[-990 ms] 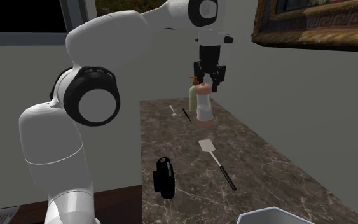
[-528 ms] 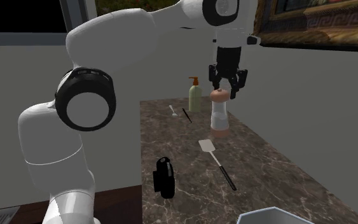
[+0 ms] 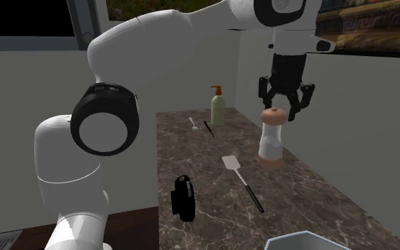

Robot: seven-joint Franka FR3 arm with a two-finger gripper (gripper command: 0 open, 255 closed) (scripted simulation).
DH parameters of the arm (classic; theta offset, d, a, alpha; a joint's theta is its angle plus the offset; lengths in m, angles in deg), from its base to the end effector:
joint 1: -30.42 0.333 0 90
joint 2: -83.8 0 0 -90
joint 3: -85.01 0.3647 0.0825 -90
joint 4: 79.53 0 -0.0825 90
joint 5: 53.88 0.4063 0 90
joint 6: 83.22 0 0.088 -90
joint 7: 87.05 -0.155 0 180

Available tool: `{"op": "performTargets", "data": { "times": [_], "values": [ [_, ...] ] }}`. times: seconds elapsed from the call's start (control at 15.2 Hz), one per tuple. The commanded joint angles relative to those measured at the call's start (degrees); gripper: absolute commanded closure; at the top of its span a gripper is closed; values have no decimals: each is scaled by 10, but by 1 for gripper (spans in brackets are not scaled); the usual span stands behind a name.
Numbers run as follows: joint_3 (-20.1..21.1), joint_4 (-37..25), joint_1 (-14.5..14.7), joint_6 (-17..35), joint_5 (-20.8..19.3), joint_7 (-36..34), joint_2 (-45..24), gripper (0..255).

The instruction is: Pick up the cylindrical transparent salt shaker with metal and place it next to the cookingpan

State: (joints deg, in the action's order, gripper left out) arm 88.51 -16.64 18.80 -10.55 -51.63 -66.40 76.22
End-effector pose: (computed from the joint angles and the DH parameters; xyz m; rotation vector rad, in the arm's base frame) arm 0.5736 -0.0786 0.7460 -3.0858 -0.3571 -0.0757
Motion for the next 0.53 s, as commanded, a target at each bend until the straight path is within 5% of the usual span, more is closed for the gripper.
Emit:
{"op": "performTargets", "data": {
  "times": [0.0, 0.26, 0.46],
  "values": [
    [-12, -42, -17, -16, 2, 29, -27, 255],
    [-32, -131, -49, -48, 8, 76, -87, 255],
    [-47, -53, -37, -3, 11, 80, -53, 255]
  ]
}}
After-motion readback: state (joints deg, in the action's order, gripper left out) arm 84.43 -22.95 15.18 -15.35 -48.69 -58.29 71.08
